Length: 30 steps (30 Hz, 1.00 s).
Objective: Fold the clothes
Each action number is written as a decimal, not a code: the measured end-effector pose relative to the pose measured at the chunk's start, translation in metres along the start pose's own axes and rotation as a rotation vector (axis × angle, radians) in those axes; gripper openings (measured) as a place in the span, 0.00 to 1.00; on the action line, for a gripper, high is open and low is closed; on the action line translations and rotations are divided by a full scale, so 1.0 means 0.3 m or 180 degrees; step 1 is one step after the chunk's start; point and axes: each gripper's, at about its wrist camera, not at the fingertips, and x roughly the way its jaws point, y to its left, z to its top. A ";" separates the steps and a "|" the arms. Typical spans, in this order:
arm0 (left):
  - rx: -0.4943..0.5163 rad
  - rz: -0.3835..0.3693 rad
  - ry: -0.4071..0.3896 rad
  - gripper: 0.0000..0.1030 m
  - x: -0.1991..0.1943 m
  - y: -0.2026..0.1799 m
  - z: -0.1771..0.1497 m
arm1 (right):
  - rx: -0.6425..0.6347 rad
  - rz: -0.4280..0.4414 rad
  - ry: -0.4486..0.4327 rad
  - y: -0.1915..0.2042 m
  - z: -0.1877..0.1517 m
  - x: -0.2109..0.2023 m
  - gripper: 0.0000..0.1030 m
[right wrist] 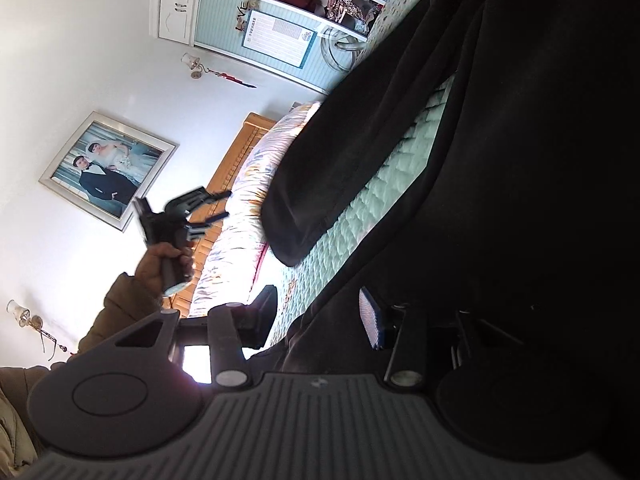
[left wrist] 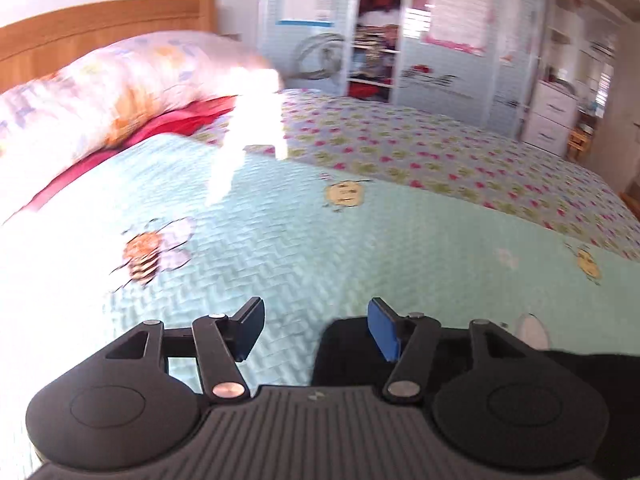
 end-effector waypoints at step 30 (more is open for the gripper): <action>-0.1667 -0.0702 0.0119 0.08 0.125 0.015 -0.400 | 0.0051 0.0111 0.0003 -0.010 -0.005 0.007 0.45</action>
